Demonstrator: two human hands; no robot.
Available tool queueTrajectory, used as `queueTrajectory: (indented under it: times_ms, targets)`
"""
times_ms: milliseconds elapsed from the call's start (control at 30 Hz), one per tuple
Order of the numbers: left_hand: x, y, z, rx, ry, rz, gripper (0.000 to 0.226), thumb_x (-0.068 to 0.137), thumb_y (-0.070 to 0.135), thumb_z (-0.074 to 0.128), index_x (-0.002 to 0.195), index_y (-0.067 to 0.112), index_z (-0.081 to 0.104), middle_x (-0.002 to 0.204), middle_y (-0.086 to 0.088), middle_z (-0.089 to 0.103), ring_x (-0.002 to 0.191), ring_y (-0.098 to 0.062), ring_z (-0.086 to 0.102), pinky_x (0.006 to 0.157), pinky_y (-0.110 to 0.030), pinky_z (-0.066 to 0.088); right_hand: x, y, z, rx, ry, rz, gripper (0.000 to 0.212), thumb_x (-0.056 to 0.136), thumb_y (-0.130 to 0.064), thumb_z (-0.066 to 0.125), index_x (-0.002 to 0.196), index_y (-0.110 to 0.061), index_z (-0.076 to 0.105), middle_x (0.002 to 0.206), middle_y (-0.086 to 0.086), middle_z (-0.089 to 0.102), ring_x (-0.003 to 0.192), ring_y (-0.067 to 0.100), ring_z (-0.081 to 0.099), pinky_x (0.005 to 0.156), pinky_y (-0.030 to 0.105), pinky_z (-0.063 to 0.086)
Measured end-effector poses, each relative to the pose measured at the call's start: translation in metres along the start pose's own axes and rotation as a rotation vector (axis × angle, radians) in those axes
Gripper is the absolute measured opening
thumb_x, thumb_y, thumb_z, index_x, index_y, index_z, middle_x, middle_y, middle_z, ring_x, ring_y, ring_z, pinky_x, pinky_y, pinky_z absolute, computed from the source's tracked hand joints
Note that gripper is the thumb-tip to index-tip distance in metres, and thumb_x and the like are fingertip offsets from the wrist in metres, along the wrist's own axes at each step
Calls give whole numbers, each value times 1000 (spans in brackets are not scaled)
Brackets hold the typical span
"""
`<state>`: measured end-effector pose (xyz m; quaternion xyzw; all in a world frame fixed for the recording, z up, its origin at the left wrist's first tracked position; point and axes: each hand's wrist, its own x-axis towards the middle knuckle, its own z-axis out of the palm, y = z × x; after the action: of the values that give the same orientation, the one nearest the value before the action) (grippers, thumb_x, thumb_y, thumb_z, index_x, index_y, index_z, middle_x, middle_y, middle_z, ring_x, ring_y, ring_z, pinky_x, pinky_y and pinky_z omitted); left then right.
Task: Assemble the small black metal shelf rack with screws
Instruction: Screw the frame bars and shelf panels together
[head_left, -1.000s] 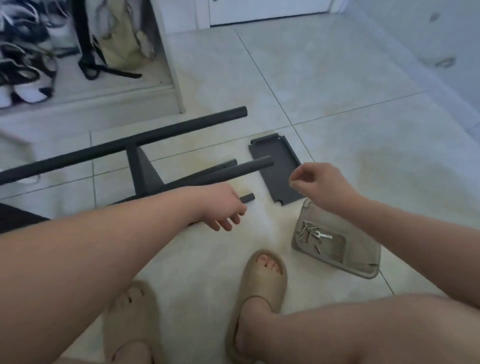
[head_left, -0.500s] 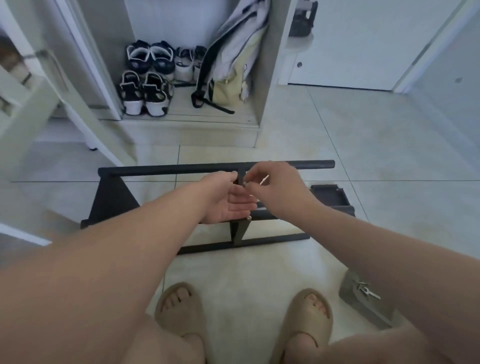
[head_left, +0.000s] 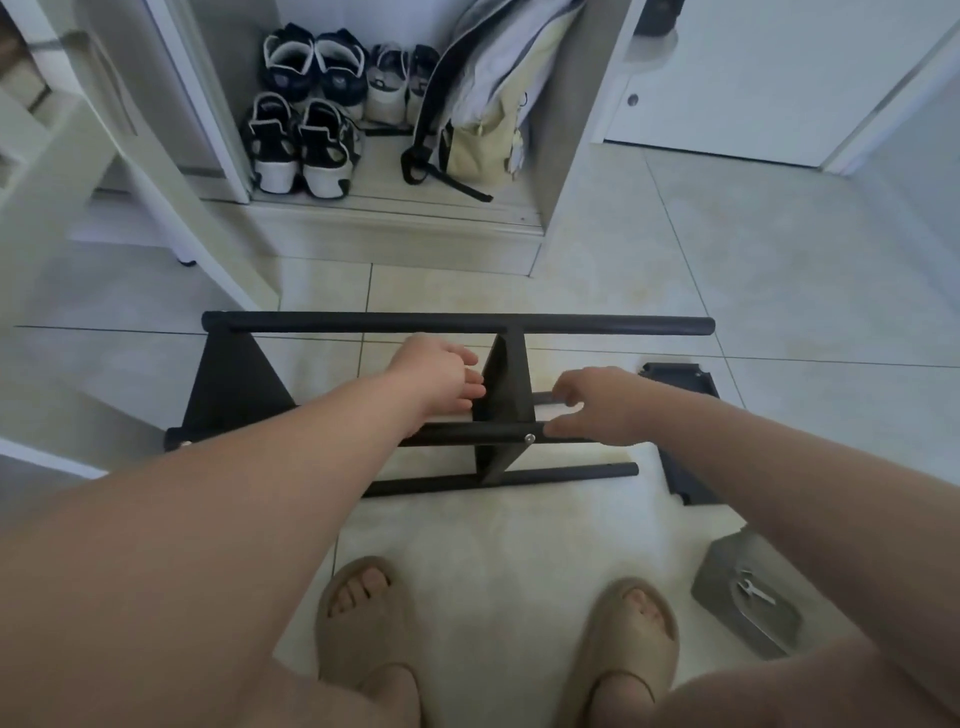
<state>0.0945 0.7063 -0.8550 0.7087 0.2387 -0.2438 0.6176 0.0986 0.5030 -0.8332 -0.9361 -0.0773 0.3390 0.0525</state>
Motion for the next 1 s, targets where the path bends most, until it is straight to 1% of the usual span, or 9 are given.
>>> queueTrajectory:
  times_ms: [67,133,267,367,433,533,633,767,1000]
  targets:
    - [4,-1,5,196,25,122,35,100,-4,38,124,7,61,112,-13,69,103,-25,68,92,-39,57,4,8,9,0,-57,-4,60,89,-64,62,133,-22,56,126,-3,60,118,22,55,98,37,46]
    - [8,-4,9,345,7,156,37,99,0,42,129,11,60,119,-11,68,112,-27,64,102,-44,51,8,12,20,68,-73,-37,50,87,-70,60,111,-25,62,105,-7,63,102,18,59,82,33,47]
    - [18,-7,18,487,-85,106,37,98,-3,45,128,8,63,117,-13,70,109,-29,66,102,-41,50,17,12,34,128,-36,-134,37,90,-67,57,93,-30,59,86,-8,59,82,9,55,68,29,41]
    - [24,-8,27,543,-175,78,36,97,-4,45,122,6,69,114,-16,72,108,-31,67,103,-42,50,21,13,40,132,0,-177,32,94,-62,55,79,-35,52,77,-7,56,73,9,53,62,30,37]
    - [27,-8,33,626,-214,75,33,95,-2,47,110,9,75,112,-16,71,110,-33,64,104,-45,49,23,15,40,135,14,-191,33,94,-62,56,77,-33,53,75,-7,55,70,10,51,62,31,38]
    - [30,-7,41,738,-223,51,30,92,2,47,105,8,74,110,-17,70,108,-35,63,101,-47,49,25,17,40,126,21,-198,36,93,-64,56,79,-31,56,75,-6,57,70,11,52,63,33,41]
    - [31,-8,47,752,-247,-8,28,85,3,52,97,8,76,101,-15,74,103,-33,67,99,-48,51,23,19,43,108,20,-217,31,93,-64,56,76,-37,53,75,-9,56,69,9,53,60,31,39]
    - [31,-12,58,770,-318,-55,27,86,1,53,100,6,76,105,-18,73,104,-35,68,100,-49,52,15,28,51,90,2,-226,34,93,-64,55,92,-31,62,78,-6,59,74,16,56,63,33,41]
    - [26,-15,76,807,-442,-140,30,81,7,56,99,11,80,103,-13,76,107,-33,69,103,-51,50,-3,51,66,69,13,-217,38,91,-69,53,72,-37,49,69,-8,56,65,11,54,53,30,34]
